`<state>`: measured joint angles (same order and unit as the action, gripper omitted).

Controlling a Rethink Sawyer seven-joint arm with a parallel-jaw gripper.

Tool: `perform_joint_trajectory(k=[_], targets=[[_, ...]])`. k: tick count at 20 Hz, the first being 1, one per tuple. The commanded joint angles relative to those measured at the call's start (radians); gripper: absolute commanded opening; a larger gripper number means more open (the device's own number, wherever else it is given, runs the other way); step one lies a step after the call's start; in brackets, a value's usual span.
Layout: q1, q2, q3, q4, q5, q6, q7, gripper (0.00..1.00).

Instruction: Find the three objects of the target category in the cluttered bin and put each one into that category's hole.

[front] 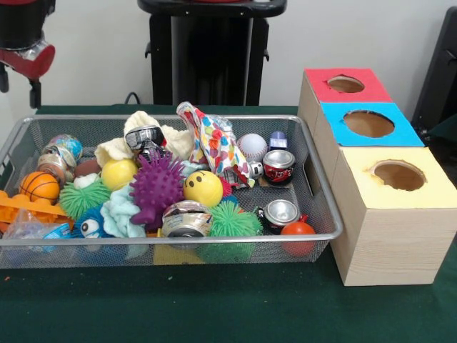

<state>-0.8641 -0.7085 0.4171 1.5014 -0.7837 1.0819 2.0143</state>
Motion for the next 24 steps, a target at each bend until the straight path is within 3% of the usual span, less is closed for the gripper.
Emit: perform_joint_trajectory(k=[1,7,14,19,24], targets=[[0.1,0.076,0.011,-0.104,-0.017,0.096,-0.137,1.0],[0.193,0.18,-0.045,-0.195,-0.065,0.058,-0.026,1.0],[0.3,0.285,-0.12,-0.329,-0.086,0.083,0.07,1.0],[0.337,0.32,-0.166,-0.37,-0.07,0.071,0.079,1.0],[0.336,0.346,-0.211,-0.345,-0.021,-0.012,0.167,1.0]])
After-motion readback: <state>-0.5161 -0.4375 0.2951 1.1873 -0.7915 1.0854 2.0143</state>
